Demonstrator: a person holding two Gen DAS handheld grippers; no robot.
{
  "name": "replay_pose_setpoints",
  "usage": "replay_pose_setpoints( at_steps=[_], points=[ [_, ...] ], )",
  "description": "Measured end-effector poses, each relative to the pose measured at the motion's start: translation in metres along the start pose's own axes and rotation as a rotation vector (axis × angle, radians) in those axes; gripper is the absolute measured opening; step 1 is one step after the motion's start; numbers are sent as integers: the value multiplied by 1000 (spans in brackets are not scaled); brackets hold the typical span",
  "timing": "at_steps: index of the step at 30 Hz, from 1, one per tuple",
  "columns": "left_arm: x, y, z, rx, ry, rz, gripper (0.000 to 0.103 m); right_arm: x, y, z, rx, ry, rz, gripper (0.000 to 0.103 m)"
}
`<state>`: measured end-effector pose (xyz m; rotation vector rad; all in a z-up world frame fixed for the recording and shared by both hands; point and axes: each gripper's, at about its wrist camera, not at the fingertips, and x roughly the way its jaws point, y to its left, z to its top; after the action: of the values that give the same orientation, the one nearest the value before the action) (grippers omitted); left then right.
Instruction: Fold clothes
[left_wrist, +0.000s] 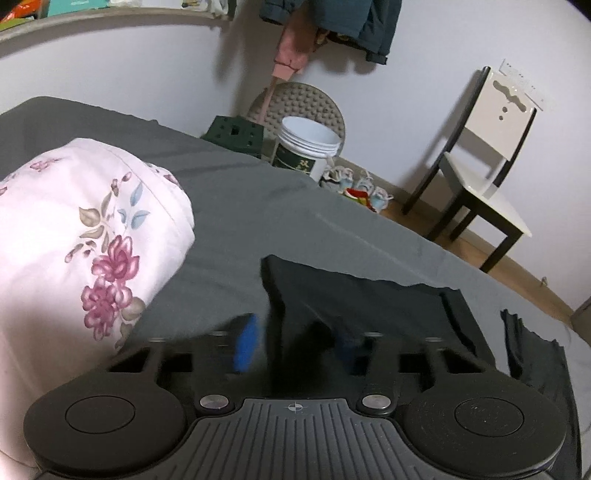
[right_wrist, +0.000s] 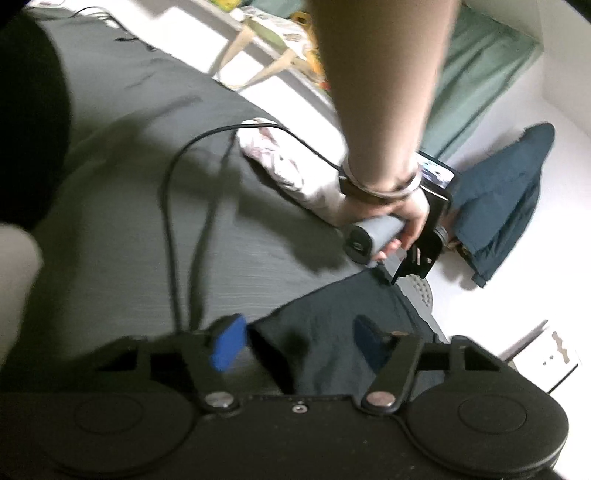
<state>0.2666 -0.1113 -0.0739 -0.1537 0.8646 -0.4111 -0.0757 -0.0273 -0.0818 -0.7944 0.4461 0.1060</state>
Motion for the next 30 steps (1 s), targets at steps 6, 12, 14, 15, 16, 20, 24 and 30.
replay_pose_setpoints(
  at_steps=[6, 12, 14, 15, 16, 20, 24, 30],
  points=[
    [3, 11, 2, -84, 24, -30, 0, 0, 3, 0, 0, 14, 19, 29],
    [3, 5, 0, -87, 11, -36, 0, -2, -7, -1, 69, 16, 60, 6],
    [1, 1, 1, -95, 2, -41, 0, -6, -14, 0, 110, 5, 66, 5],
    [1, -1, 2, -96, -1, -43, 0, -9, -19, 1, 130, -5, 66, 4],
    [-1, -5, 4, -86, -2, -44, 0, -12, -24, 1, 155, -14, 65, 4],
    [-11, -22, 15, -50, -16, -56, 0, -27, -55, -1, 290, -37, 70, 4],
    [-21, -48, 22, -3, -17, -79, 0, -44, -100, -11, 479, -35, 90, 4],
    [-20, -106, 22, 28, 13, -170, 0, -70, -166, -42, 766, -2, 87, 4]
  ],
)
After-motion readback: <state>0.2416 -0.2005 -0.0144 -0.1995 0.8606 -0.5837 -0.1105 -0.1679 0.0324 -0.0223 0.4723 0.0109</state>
